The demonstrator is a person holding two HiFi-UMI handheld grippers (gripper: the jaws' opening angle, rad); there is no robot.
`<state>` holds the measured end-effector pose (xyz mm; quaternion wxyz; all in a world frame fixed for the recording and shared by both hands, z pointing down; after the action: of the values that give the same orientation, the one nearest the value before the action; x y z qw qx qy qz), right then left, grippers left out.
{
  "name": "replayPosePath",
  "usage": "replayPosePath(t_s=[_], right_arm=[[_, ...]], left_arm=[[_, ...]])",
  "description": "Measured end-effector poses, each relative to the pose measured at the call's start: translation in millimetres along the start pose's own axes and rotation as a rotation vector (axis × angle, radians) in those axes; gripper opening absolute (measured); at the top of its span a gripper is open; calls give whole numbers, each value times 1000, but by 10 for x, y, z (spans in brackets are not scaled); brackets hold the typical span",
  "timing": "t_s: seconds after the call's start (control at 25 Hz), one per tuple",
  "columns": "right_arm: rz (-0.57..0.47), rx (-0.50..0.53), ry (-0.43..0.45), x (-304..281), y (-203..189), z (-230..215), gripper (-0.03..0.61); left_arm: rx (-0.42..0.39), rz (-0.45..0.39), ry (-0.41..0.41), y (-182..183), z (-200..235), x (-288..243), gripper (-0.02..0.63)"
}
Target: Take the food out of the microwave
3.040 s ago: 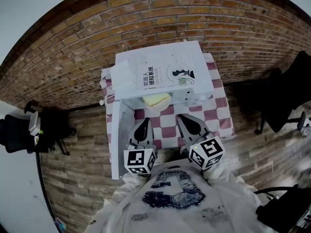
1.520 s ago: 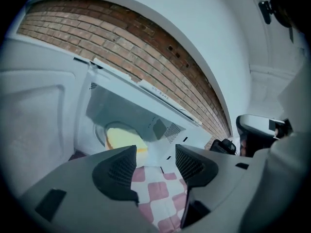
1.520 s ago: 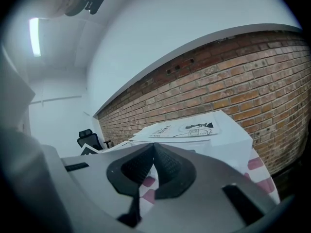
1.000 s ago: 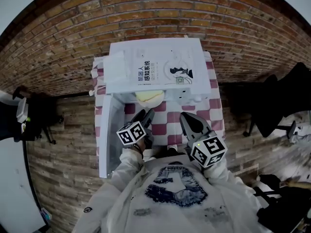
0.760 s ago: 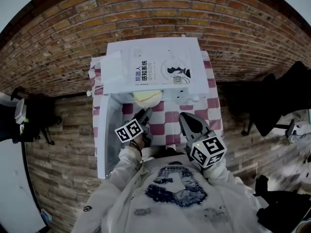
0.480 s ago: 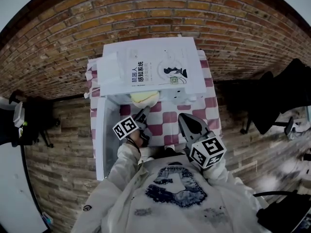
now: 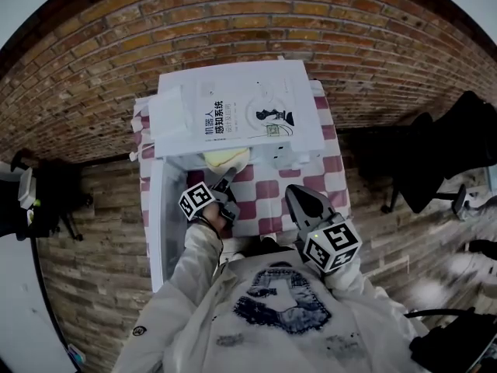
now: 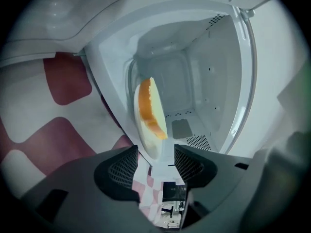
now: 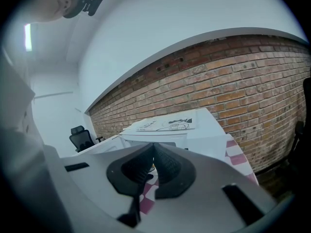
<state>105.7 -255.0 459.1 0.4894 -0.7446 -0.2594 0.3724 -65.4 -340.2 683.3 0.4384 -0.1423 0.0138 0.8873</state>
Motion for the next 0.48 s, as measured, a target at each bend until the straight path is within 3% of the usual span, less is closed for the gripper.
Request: replayPosePath(t_s=[0.48], right_arm=[[14,-2,-16,32,-27,-45,14]], left_arm=[[124,34,-54,-6,53,-184,243]])
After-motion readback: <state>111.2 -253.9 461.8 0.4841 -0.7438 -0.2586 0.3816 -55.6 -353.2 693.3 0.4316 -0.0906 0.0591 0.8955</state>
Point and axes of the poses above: the fingertips, and each gripper's own axes: x backward along the fingers, z to its left, y out of its top, the point moved 2 cm from there along x, backward along the fingers, and after that the axes turned 2 degrees about x, right-handed, at the moved point
